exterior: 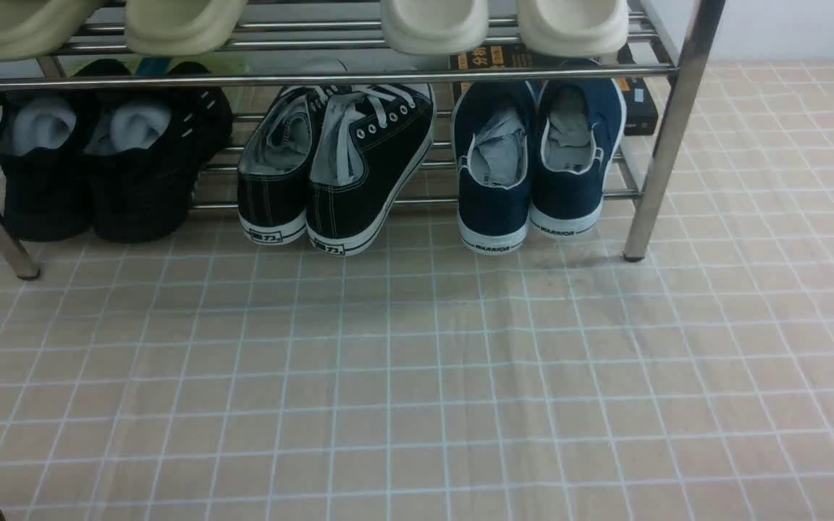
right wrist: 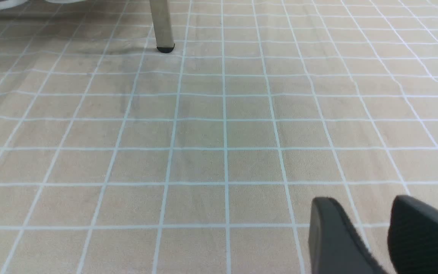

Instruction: Take the shoes off the shelf from the light coffee tablecloth by hand.

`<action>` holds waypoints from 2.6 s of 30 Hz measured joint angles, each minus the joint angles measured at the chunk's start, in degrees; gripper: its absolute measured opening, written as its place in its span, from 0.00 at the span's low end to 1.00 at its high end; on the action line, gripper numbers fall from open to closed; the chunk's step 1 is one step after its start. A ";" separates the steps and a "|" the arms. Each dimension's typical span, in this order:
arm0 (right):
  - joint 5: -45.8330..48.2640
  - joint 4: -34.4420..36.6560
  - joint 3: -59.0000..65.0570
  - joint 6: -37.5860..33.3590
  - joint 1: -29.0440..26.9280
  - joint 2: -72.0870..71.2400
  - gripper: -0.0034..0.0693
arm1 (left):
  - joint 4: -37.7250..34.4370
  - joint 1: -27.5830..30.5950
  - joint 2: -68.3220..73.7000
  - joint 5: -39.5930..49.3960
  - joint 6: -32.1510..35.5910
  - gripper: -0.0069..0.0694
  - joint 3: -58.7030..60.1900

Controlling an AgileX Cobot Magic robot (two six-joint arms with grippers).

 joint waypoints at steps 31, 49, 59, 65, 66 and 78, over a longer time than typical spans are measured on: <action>0.00 0.00 0.00 0.00 0.00 0.00 0.38 | 0.00 0.00 0.00 0.00 0.00 0.41 0.00; -4.46 40.00 0.56 25.76 0.00 0.00 0.38 | 0.05 0.00 0.00 0.00 0.00 0.41 0.00; -2.11 44.97 -6.72 13.69 0.69 0.08 0.27 | 0.05 0.00 0.00 0.00 0.00 0.41 0.00; -0.54 40.44 -23.35 -5.69 0.69 11.25 0.04 | 0.05 0.00 0.00 0.00 0.00 0.41 0.00; 1.56 38.74 -25.46 -7.82 0.69 14.91 0.03 | 0.05 0.00 0.00 0.00 0.00 0.41 0.00; 35.16 32.05 -40.99 -18.41 0.69 62.84 0.06 | 0.05 0.00 0.00 0.00 0.00 0.41 0.00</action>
